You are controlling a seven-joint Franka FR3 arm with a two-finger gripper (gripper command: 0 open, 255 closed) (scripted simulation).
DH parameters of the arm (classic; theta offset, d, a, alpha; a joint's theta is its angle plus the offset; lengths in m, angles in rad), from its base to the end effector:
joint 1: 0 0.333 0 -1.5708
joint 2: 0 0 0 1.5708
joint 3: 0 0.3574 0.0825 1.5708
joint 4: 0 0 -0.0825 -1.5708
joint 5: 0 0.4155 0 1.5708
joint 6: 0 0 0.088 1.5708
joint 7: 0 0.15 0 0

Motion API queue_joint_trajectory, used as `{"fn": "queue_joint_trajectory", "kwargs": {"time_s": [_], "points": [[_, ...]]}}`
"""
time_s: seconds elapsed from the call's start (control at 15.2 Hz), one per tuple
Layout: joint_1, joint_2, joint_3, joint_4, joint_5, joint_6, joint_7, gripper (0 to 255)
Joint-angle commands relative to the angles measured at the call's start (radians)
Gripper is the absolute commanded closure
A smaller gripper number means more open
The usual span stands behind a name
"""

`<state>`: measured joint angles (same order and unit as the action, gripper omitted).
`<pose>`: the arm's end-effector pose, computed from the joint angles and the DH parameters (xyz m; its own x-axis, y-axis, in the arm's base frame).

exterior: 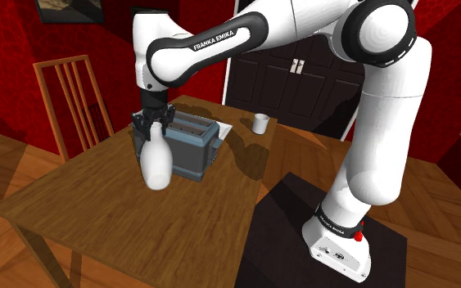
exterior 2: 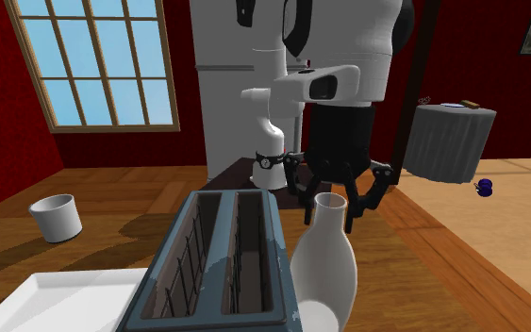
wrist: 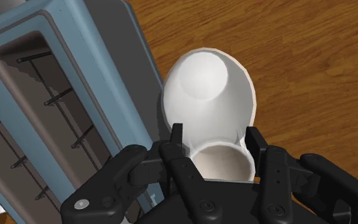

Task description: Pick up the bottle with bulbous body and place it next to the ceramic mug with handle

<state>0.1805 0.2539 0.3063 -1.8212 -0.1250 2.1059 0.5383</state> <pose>0.5979 0.2927 0.3896 0.9985 -0.0007 0.0548 -0.0011 -1.0000 0.0073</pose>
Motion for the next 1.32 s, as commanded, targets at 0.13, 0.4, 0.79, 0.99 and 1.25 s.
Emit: {"fn": "queue_joint_trajectory", "kwargs": {"time_s": [0.13,0.4,0.79,0.99,1.25], "points": [[-0.001,-0.009,0.001,0.015,0.004,-0.024,-0.003,255],[-0.002,-0.025,0.003,0.049,0.012,-0.072,-0.01,255],[-0.002,-0.043,0.006,0.106,0.021,-0.147,-0.017,255],[-0.002,-0.049,0.007,0.139,0.024,-0.185,-0.02,255],[-0.001,-0.054,0.008,0.186,0.027,-0.237,-0.024,255]]}}
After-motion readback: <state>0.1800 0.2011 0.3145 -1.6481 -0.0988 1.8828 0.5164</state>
